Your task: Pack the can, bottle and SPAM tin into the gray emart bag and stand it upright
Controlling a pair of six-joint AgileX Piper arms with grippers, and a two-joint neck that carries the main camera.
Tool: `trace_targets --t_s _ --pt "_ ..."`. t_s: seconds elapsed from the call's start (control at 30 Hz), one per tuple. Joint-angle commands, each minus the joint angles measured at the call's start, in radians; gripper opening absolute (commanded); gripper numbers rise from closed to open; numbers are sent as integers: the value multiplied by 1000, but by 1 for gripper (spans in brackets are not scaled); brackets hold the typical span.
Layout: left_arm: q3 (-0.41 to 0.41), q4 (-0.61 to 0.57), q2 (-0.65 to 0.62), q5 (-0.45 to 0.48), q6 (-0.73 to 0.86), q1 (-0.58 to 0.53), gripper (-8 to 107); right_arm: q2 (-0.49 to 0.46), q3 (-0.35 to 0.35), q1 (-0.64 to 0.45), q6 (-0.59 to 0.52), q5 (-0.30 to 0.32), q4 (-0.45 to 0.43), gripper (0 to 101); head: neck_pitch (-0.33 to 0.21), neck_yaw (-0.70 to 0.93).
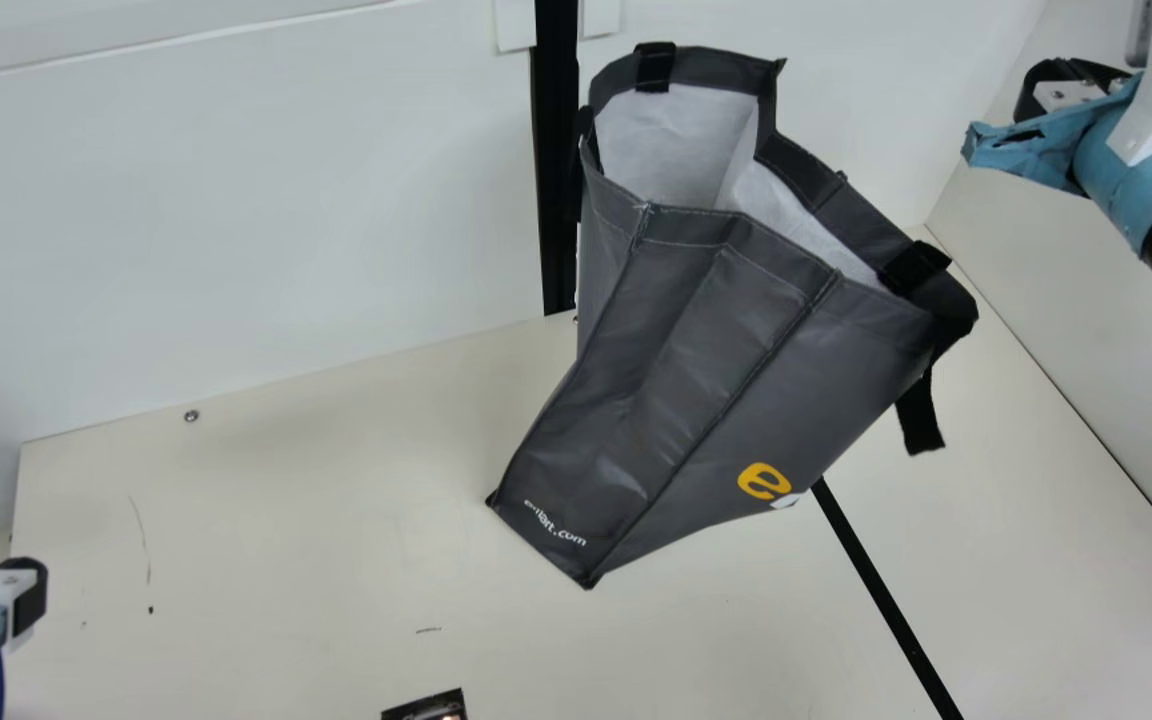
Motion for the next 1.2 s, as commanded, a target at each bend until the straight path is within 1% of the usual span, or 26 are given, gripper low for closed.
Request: trace_targets --t_s 0.0,0.17,0.33,0.47,0.67,0.83,0.87,1.0,1.17 --pt "0 0 0 0 0 0 90 -2 -2 -1 9 11 9 10 -23 -1" --pt "0 0 0 0 0 0 90 -5 -18 -6 18 49 46 27 -23 -1" --pt "0 0 0 0 0 0 90 -5 -47 -14 18 85 89 43 -23 -1" --pt "0 0 0 0 0 0 90 -5 -80 -8 10 130 160 57 -23 -1" --pt "0 0 0 0 0 0 90 -6 -131 9 -30 218 279 77 -23 -1" --pt "0 0 0 0 0 0 90 -4 -154 34 -74 289 350 93 -23 -1" --pt "0 0 0 0 0 0 90 -3 -157 40 -82 303 361 95 -23 -1" --pt "0 0 0 0 0 0 90 -1 -159 69 -114 354 393 95 -23 -1" --pt "0 0 0 0 0 0 90 3 -154 114 -143 404 413 95 -23 -1"
